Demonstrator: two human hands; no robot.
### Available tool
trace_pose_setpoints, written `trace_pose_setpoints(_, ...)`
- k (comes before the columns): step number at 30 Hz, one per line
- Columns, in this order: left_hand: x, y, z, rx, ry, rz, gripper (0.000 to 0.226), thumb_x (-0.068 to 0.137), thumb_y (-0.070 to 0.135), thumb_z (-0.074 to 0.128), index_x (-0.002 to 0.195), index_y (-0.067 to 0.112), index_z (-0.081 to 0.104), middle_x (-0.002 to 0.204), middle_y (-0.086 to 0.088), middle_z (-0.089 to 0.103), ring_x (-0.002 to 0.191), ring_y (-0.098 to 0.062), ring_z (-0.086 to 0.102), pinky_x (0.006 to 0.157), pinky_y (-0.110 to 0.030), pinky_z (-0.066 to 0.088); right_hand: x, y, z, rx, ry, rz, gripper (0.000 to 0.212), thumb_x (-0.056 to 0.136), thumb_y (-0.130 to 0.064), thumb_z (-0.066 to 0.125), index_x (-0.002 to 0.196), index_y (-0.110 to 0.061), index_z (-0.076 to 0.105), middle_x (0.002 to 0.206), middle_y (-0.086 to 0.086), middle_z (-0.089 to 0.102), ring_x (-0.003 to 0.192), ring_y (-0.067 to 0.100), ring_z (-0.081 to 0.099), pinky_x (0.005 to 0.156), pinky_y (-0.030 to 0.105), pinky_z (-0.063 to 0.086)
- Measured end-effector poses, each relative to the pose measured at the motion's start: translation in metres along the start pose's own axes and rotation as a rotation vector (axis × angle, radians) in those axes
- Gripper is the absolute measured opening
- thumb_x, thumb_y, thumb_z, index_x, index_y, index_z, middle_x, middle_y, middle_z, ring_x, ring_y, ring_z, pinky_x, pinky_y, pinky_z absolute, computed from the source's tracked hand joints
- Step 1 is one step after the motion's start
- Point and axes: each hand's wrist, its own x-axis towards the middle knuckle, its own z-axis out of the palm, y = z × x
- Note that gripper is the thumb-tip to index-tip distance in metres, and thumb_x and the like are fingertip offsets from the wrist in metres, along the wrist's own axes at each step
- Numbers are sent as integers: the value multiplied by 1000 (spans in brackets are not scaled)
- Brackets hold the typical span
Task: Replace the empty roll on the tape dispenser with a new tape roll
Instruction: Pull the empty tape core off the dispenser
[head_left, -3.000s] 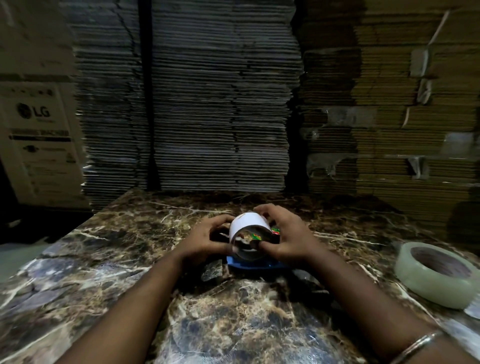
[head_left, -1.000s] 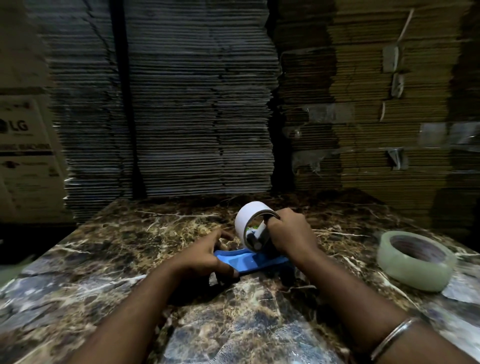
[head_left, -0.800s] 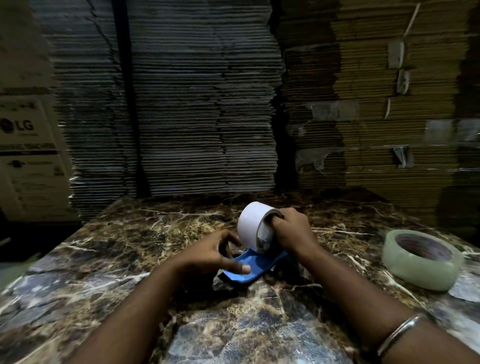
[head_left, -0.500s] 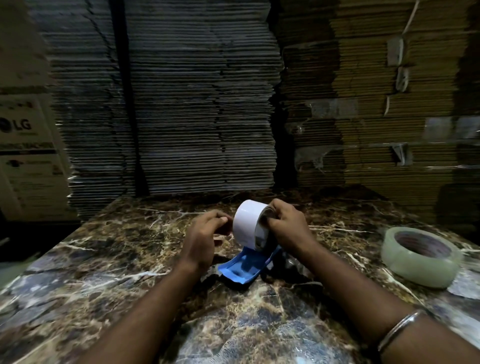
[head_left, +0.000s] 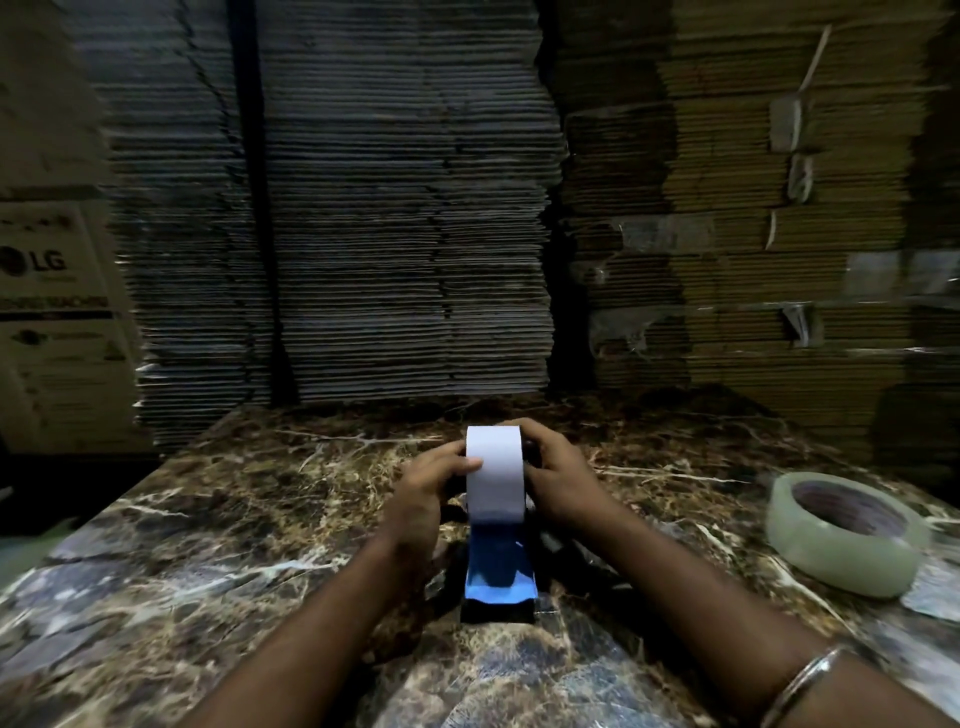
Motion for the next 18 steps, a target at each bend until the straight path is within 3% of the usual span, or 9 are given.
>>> trace_pose_setpoints(3, -4, 0, 2, -48, 3, -29, 30, 70, 27, 66, 95, 14, 74, 89, -9, 73, 83, -24, 66, 70, -37, 49, 0, -7, -3, 137, -103, 40, 15, 98, -18, 52, 106, -18, 64, 100, 7, 66, 84, 16, 61, 58, 24, 51)
trace_pose_setpoints(5, -6, 0, 3, -89, 19, -32, 39, 72, 33, 60, 102, 8, 68, 88, -10, 73, 77, -21, 68, 64, -34, 51, -2, -13, -10, 208, -147, 85, 30, 88, -26, 53, 112, -9, 60, 98, 14, 59, 76, 15, 57, 51, 19, 46)
trace_pose_setpoints(8, -10, 1, 5, -97, 38, 29, 22, 91, 20, 47, 92, 12, 67, 74, -2, 75, 69, -18, 68, 65, -38, 49, -5, -17, -20, 294, -237, 66, 47, 77, -34, 54, 118, -12, 57, 102, 17, 58, 82, 24, 58, 59, 26, 46)
trace_pose_setpoints(10, -11, -1, 5, -68, 67, 41, 33, 100, 11, 36, 87, 16, 66, 67, 3, 76, 63, -12, 70, 71, -41, 50, -7, -14, -22, 193, -299, -1, 54, 75, -40, 66, 123, -21, 55, 111, 18, 62, 92, 23, 62, 66, 27, 51)
trace_pose_setpoints(14, -9, -7, 2, -2, 104, 79, 35, 101, 7, 35, 91, 19, 66, 81, -3, 76, 74, -12, 71, 73, -36, 56, -8, -12, -22, -32, -275, -103, 65, 64, -37, 85, 121, -32, 55, 116, 0, 66, 110, 20, 63, 87, 42, 58)
trace_pose_setpoints(18, -9, -8, 5, -7, 122, 90, 37, 100, 1, 33, 86, 13, 64, 67, 2, 76, 71, -15, 71, 67, -31, 57, -8, -13, -28, 45, -288, -121, 63, 64, -19, 88, 117, -25, 56, 117, 9, 64, 111, 26, 62, 76, 31, 58)
